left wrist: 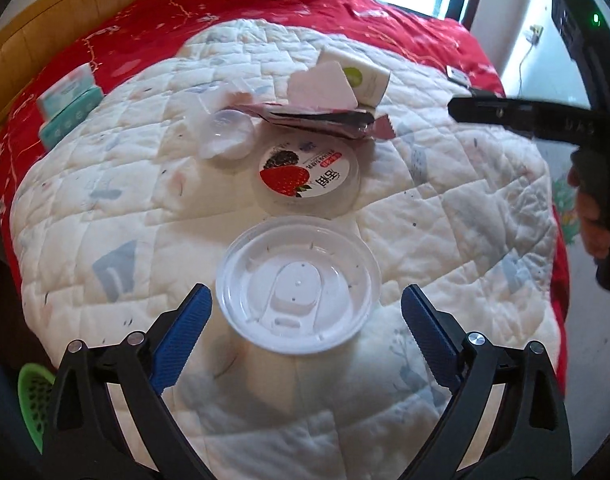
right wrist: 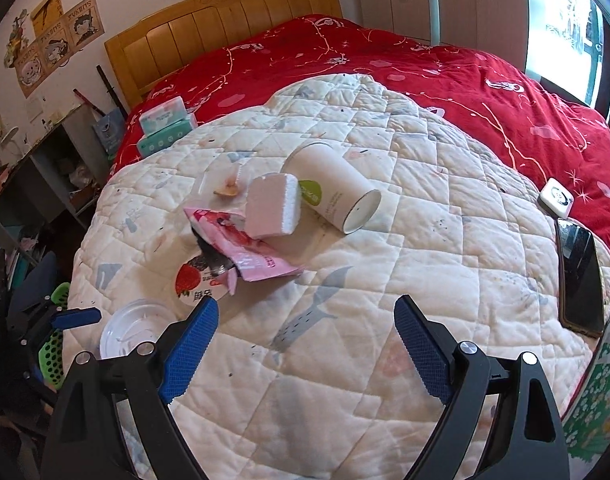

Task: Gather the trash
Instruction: 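Move both tools back over the quilt toward the white plastic lid, then grasp the white plastic lid with the left tool while the right tool grasps the white paper cup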

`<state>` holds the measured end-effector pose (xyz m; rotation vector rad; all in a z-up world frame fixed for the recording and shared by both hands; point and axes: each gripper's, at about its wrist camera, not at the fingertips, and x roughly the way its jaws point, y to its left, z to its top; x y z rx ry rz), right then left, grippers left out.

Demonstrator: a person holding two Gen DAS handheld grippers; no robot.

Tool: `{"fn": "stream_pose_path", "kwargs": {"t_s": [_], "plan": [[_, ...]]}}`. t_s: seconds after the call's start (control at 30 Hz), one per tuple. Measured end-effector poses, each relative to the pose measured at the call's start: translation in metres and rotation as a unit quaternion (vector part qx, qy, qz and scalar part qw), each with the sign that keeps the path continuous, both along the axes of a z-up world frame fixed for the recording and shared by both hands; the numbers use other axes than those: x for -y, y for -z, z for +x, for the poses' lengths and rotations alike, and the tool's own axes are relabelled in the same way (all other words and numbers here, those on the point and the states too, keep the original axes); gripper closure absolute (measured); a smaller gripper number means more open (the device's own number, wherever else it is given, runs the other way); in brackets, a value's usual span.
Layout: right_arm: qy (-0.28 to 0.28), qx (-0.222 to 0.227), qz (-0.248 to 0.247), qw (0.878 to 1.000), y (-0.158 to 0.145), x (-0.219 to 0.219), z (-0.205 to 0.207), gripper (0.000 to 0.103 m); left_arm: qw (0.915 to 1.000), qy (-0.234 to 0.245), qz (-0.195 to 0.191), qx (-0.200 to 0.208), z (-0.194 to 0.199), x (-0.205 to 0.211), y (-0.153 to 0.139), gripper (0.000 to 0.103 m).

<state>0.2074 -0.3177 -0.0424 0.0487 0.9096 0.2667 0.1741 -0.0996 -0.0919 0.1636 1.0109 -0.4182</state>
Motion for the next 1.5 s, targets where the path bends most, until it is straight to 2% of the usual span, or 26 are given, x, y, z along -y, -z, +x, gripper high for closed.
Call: {"fn": "stream_pose_path", "kwargs": {"t_s": [0.07,0.2,0.57,0.67,0.87,1.33,1.43,1.5], "plan": [[0.000,0.000,-0.003,1.000,0.000,0.003,0.007,0.016,0.9998,0.012,0.005,-0.014,0.004,0.003,0.005,0.007],[-0.008,-0.007,-0.006,1.000,0.002,0.010,0.024,0.016,0.9998,0.013,0.013,-0.009,0.010,0.004,0.010,0.007],[-0.059,-0.020,-0.038,0.997,0.010,0.011,0.067,0.016,0.9994,0.014,0.003,-0.030,0.025,0.002,0.026,0.006],[-0.068,-0.023,-0.044,0.996,0.012,0.010,0.079,0.016,0.9995,0.016,-0.011,-0.024,0.024,0.001,0.025,0.010],[-0.082,-0.026,-0.052,0.995,0.016,0.007,0.107,0.016,0.9998,0.013,-0.013,0.002,0.017,-0.001,0.020,0.011],[-0.136,-0.048,-0.096,0.985,0.044,-0.027,0.162,0.019,0.9961,-0.049,-0.069,0.026,0.001,-0.039,-0.005,0.012],[-0.136,-0.054,-0.099,0.984,0.049,-0.031,0.169,0.027,0.9946,-0.067,-0.074,0.028,-0.002,-0.050,-0.007,0.012],[-0.138,-0.062,-0.091,0.984,0.052,-0.033,0.172,0.039,0.9936,-0.079,-0.075,0.030,-0.004,-0.056,-0.008,0.012]]}}
